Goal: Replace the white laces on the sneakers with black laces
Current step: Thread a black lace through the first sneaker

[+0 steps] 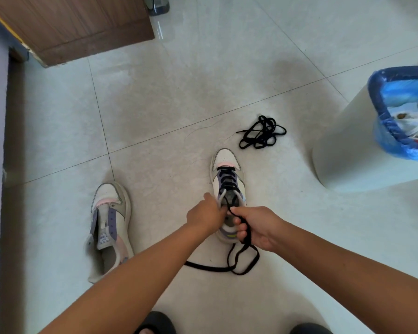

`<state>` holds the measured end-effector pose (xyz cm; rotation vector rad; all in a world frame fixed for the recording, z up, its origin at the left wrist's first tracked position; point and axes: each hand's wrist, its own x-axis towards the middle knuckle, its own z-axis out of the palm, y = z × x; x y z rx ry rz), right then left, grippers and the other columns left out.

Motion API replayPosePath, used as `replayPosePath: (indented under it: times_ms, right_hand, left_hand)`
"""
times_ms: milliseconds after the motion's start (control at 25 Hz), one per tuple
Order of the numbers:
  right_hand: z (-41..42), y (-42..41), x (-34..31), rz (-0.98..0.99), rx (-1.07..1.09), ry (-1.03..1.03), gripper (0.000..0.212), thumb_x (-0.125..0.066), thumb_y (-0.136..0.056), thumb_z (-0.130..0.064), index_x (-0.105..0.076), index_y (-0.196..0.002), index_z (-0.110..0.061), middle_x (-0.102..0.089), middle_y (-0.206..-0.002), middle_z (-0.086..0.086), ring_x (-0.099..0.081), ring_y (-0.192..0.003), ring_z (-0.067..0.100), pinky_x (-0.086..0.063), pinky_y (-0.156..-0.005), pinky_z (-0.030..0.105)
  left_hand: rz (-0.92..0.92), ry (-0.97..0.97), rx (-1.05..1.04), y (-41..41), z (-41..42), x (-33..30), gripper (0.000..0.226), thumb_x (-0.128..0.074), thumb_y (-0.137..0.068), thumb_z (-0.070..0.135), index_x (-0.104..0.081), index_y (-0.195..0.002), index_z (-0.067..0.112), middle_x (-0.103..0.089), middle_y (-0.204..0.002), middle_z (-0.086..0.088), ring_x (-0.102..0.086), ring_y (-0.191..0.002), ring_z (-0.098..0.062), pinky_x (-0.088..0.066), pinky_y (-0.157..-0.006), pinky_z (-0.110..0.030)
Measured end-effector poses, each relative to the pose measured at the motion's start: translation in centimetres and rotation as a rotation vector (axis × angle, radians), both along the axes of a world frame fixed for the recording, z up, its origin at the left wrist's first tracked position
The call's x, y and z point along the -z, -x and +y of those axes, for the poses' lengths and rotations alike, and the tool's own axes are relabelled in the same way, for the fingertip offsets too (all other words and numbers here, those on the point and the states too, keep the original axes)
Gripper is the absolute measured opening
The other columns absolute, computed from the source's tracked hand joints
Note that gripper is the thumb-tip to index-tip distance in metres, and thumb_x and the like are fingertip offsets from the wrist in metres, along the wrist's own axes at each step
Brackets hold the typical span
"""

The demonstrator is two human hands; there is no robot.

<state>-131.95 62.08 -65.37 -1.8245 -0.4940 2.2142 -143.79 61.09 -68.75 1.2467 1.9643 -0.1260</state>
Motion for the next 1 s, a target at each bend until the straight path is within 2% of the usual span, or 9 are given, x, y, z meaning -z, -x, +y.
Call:
replayPosePath:
  times_ms: [80, 280, 400, 560, 680, 760, 880, 1000]
  right_hand:
    - [-0.2, 0.1, 0.4, -0.027, 0.024, -0.028, 0.018, -0.053, -0.094, -0.013, -0.056, -0.078, -0.007, -0.040, -0.053, -0.001, -0.028, -0.036, 0.006, -0.026, -0.035, 0.017]
    - [-1.5, -0.3, -0.2, -0.140, -0.014, -0.085, 0.017, -0.056, -0.091, -0.008, -0.052, -0.074, -0.007, -0.040, -0.054, 0.001, -0.030, -0.043, 0.008, -0.030, -0.039, 0.019]
    - [-2.1, -0.6, -0.9, -0.135, -0.014, -0.091, 0.012, -0.057, -0.091, -0.009, -0.055, -0.080, -0.004, -0.041, -0.054, 0.000, -0.031, -0.046, 0.009, -0.032, -0.040, 0.019]
    - [-1.8, -0.7, -1.6, -0.114, -0.049, -0.150, 0.009, -0.057, -0.092, -0.011, -0.057, -0.089, -0.002, -0.042, -0.053, 0.001, -0.032, -0.045, 0.010, -0.032, -0.041, 0.020]
    - [-2.0, -0.7, -2.0, -0.143, -0.182, -0.303, 0.020, -0.056, -0.092, -0.014, -0.056, -0.075, -0.004, -0.043, -0.053, 0.002, -0.033, -0.044, 0.011, -0.031, -0.043, 0.021]
    - [-2.1, -1.1, -2.2, -0.189, -0.360, -0.423, 0.026, -0.056, -0.092, -0.016, -0.053, -0.069, -0.005, -0.047, -0.054, 0.003, -0.038, -0.044, 0.012, -0.036, -0.045, 0.021]
    - [-2.0, -1.8, -2.4, -0.127, -0.595, -0.464, 0.027, -0.051, -0.095, -0.019, -0.060, -0.084, 0.004, -0.058, -0.060, 0.000, -0.050, -0.047, 0.009, -0.045, -0.050, 0.021]
    - [-2.4, -1.7, -3.1, -0.130, -0.614, -0.528, 0.029, -0.045, -0.098, -0.019, -0.058, -0.087, 0.005, -0.056, -0.049, -0.015, -0.044, -0.042, 0.000, -0.035, -0.046, 0.011]
  left_hand:
    - [0.031, -0.015, -0.022, -0.8, 0.4, 0.9, 0.029, -0.039, -0.097, 0.030, -0.042, -0.112, 0.005, -0.060, -0.112, -0.013, -0.059, -0.101, -0.031, -0.036, -0.071, -0.031]
    - [0.014, 0.049, -0.153, -1.5, 1.3, 1.9, 0.024, -0.037, -0.096, 0.016, -0.040, -0.117, 0.004, -0.058, -0.118, -0.014, -0.058, -0.108, -0.030, -0.039, -0.078, -0.032]
    - [-0.020, 0.078, -0.204, -1.6, 1.7, 2.3, 0.027, -0.037, -0.096, 0.010, -0.038, -0.121, 0.000, -0.056, -0.123, -0.017, -0.056, -0.112, -0.030, -0.042, -0.088, -0.034]
    - [-0.020, 0.091, -0.187, -1.5, 1.8, 2.3, 0.027, -0.038, -0.095, 0.008, -0.037, -0.120, -0.002, -0.057, -0.121, -0.017, -0.057, -0.110, -0.030, -0.044, -0.086, -0.034]
    - [0.007, 0.089, -0.141, -1.5, 1.7, 2.0, 0.027, -0.039, -0.095, 0.008, -0.037, -0.120, -0.002, -0.057, -0.120, -0.016, -0.058, -0.109, -0.029, -0.041, -0.079, -0.031]
    - [0.003, 0.082, -0.134, -1.4, 1.6, 1.7, 0.027, -0.039, -0.096, 0.011, -0.037, -0.120, 0.000, -0.057, -0.120, -0.015, -0.057, -0.108, -0.029, -0.039, -0.076, -0.031]
    - [-0.047, 0.021, -0.106, -0.6, 1.1, 1.2, 0.029, -0.038, -0.098, 0.026, -0.039, -0.117, 0.004, -0.057, -0.115, -0.015, -0.058, -0.104, -0.032, -0.039, -0.074, -0.032]
    - [-0.107, -0.023, -0.081, 0.6, 0.5, 1.2, 0.030, -0.037, -0.098, 0.027, -0.041, -0.114, 0.002, -0.057, -0.112, -0.017, -0.058, -0.100, -0.034, -0.042, -0.074, -0.036]
